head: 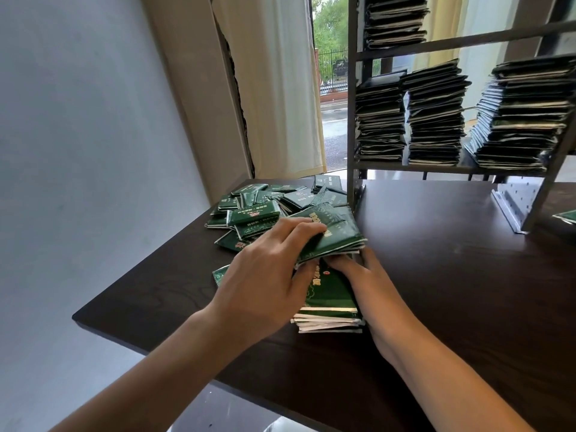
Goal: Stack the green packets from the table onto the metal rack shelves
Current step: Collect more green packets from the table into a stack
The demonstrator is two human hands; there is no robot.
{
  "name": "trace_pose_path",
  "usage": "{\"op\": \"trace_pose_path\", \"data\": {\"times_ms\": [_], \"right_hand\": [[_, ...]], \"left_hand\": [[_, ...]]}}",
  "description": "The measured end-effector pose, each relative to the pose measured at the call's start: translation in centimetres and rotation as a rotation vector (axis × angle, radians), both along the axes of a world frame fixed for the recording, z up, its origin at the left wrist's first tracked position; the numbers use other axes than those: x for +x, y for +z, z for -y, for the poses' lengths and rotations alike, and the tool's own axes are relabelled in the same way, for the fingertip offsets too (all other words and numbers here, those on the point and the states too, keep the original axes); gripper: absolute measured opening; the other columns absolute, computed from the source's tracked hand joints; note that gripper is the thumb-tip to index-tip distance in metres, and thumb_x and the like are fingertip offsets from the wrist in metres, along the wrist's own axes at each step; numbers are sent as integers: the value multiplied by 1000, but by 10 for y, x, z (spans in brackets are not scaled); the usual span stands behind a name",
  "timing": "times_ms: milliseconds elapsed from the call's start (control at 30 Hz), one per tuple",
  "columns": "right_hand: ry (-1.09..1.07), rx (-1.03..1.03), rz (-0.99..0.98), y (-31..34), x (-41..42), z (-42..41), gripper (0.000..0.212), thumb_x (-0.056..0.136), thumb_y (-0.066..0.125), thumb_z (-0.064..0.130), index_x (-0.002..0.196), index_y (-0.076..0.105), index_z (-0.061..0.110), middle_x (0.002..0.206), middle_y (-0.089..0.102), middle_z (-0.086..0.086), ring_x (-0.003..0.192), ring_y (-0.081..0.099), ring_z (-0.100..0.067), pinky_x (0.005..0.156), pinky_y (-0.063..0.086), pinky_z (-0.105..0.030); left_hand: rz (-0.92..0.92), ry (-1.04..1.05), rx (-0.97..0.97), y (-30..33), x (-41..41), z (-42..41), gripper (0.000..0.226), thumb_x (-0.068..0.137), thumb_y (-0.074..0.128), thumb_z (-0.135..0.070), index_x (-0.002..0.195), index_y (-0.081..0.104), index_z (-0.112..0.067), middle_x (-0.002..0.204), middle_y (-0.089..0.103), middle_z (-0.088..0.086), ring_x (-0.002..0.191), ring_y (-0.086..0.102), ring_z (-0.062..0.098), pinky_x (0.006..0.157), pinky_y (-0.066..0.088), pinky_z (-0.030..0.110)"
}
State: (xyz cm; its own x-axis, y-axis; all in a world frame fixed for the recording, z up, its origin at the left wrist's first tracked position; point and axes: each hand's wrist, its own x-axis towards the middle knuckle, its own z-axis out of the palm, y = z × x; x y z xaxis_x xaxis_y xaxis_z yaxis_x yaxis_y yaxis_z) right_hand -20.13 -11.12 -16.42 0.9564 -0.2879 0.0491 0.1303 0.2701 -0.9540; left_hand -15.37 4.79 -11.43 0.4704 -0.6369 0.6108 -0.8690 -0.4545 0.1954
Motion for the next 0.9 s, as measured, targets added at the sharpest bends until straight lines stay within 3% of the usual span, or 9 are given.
{"op": "trace_pose_path", "data": {"times_ms": [133,267,333,467,533,900], "right_hand": [[-4,42,-20,0,0,1,34,89,71,27,119,58,34,94,78,3,87,76,-18,80,58,-38],[14,29,-18,0,0,1,37,94,66,26,130,58,29,106,77,-1,93,76,-19,81,60,-37],[25,32,-14,-1,1,1,37,97,63,22,133,58,26,110,76,-3,96,75,-21,84,60,-41],[34,33,-22,-2,1,1,40,97,63,24,136,56,27,112,75,-5,97,75,-24,89,58,-46],[34,43,-14,-1,1,1,39,97,63,25,135,57,27,113,75,-5,97,75,-24,85,59,-43],[17,45,-45,0,-1,1,33,98,61,21,130,60,27,109,77,-2,94,76,-20,85,58,-39]], "left_hand": [[-85,-94,-126,0,4,-4,33,100,57,-16,133,58,-18,130,61,-8,118,62,10,93,53,37],[-120,-127,13,-5,2,-14,49,92,57,-11,138,53,-29,150,45,-10,145,35,7,115,36,26],[-155,-89,45,-8,1,-17,57,89,55,-15,138,47,-43,158,31,-13,148,28,5,113,33,21],[-315,-73,-7,-6,0,-14,57,90,50,-21,133,45,-58,159,28,-13,147,30,8,112,40,41],[-339,-76,2,-6,0,-12,59,90,49,-22,133,43,-61,158,30,-14,148,28,6,113,38,44],[-393,-101,8,-9,1,-16,59,90,48,-21,134,43,-61,157,29,-19,147,25,-1,110,36,27]]}}
